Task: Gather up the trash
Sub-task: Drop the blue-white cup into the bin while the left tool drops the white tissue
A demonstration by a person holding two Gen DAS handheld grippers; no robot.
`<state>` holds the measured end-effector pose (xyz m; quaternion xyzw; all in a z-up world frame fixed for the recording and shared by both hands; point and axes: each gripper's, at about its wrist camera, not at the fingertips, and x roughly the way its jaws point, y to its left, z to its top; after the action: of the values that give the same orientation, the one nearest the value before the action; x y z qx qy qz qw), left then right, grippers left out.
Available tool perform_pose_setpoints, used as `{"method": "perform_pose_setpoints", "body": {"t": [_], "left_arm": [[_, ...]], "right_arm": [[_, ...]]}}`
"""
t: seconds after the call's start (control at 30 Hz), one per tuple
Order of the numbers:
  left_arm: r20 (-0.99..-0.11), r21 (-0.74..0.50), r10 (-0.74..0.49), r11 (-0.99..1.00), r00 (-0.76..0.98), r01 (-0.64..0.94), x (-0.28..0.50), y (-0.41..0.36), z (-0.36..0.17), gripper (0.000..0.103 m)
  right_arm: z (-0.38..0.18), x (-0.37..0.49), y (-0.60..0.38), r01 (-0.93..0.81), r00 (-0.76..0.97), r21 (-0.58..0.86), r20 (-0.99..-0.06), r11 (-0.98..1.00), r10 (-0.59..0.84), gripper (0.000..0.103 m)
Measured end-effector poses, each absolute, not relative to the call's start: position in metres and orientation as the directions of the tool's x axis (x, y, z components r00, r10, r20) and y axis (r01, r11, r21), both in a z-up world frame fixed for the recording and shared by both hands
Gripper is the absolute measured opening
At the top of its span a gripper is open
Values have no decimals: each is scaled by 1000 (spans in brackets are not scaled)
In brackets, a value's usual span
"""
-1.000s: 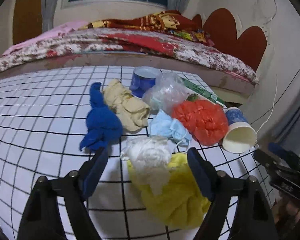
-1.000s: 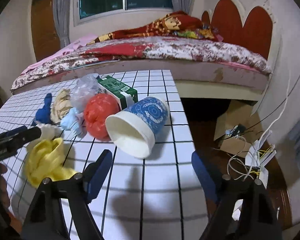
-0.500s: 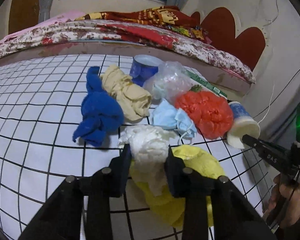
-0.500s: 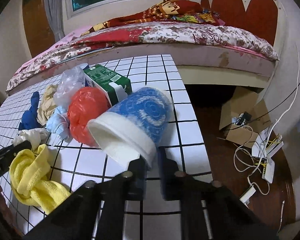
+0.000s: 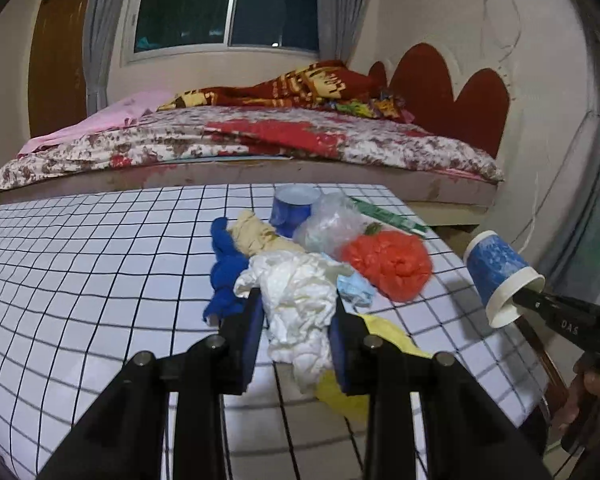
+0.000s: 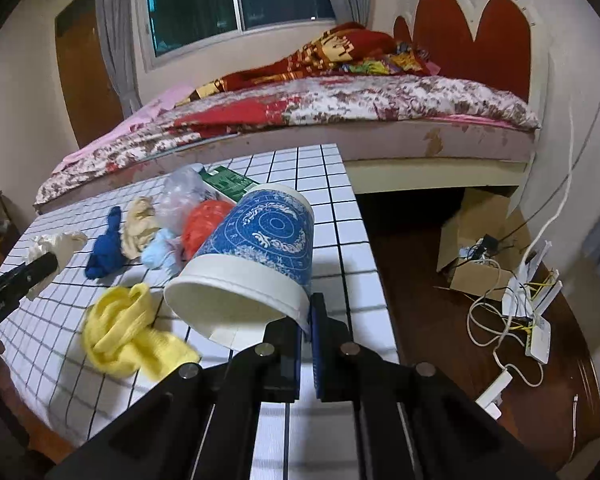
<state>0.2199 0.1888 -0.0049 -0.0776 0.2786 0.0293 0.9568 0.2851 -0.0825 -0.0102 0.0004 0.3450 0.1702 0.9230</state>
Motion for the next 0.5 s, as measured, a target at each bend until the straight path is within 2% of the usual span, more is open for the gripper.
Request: {"method": "perform_pose_setpoints", "body": {"t": [0.5], "left_arm": [[-519, -138, -141, 987, 843, 81, 149, 99, -8, 31]], "right_arm": [[2, 174, -152, -232, 759, 162, -587, 959, 283, 5]]}}
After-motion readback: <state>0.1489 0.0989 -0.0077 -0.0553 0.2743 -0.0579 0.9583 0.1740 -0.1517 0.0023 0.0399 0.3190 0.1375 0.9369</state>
